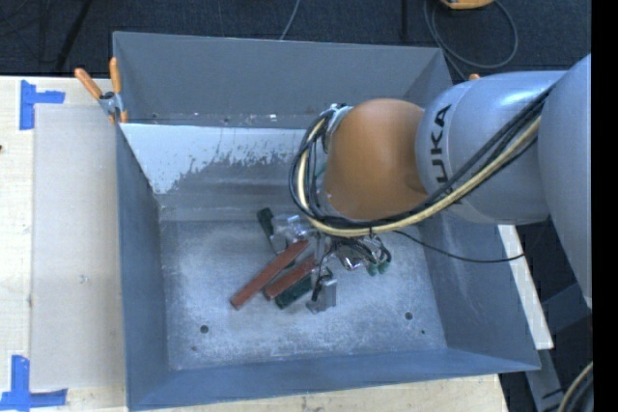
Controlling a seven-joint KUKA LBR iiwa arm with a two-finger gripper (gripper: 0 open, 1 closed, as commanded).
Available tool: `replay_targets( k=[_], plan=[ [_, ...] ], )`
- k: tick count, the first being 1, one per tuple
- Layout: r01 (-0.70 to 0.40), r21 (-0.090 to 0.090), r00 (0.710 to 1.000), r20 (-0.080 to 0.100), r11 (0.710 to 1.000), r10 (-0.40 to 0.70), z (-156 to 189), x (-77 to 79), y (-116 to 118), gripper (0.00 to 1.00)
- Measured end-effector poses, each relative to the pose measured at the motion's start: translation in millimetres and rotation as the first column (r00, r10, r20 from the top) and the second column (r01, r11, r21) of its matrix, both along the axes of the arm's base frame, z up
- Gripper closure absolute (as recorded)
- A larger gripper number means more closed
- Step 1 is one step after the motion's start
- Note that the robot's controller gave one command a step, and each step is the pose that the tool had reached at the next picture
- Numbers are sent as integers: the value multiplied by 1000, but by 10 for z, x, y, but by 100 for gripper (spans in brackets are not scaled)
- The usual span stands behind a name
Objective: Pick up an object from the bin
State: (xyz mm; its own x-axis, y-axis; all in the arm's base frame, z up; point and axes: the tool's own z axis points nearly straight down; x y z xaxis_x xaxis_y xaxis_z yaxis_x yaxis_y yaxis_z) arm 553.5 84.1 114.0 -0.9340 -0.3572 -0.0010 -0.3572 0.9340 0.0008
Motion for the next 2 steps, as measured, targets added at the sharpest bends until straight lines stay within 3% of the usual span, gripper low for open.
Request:
replay_targets(
  k=[1, 2],
  plan=[
    [96, 2, 995, 3, 995, -96, -443, 42, 62, 0],
    [98, 1, 995, 1, 995, -98, -441, 50, 60, 0]
  ],
)
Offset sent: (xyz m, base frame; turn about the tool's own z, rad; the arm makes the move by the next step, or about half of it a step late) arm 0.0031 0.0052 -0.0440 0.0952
